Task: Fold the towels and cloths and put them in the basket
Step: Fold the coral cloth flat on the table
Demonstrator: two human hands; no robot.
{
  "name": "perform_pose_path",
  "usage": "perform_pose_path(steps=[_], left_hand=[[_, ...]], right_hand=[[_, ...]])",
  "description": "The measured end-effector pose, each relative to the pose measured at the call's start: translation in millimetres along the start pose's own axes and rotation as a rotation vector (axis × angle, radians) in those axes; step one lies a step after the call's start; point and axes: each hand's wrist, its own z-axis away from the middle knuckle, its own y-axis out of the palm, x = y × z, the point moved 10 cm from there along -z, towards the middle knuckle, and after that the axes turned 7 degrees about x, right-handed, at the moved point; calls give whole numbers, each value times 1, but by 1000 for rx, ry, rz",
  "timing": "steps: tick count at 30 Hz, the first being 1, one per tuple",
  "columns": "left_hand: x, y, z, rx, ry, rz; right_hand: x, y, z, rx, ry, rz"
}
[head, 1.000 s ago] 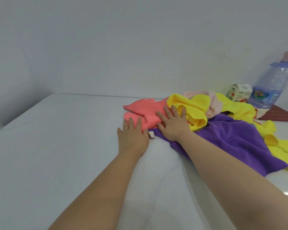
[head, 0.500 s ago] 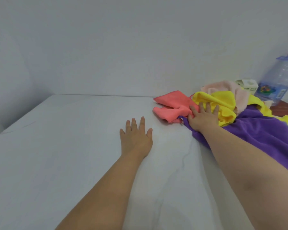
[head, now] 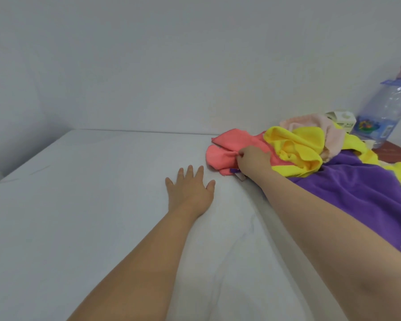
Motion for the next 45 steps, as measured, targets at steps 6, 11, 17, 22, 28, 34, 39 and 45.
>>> perform_pose_path(steps=[6,11,17,22,28,34,39,45], left_hand=[[28,-40,24,-198,98,838],[66,-60,65,-202,46,1190],[120,-61,109,-281,-57,1175],[108,-58,141,-343,5,1132],[131,-57,146,-427,-114,940],[138,-68,152,-468,-105,1100],[76,-59,149,-125,163,915],[40,-40,150,-41,360,368]], right_hand=[[45,-60,17,-119,-14,-749],[101,-90,68,-11,-167,-1025],[107,-49,168,232,-125,-886],[82,-3,217,219,-223,-445],[60,1,230,263,-203,-180],[34,-10,219,132,-64,-180],[35,-6,210,161,-117,-64],[53,-37,211,17,-163,61]])
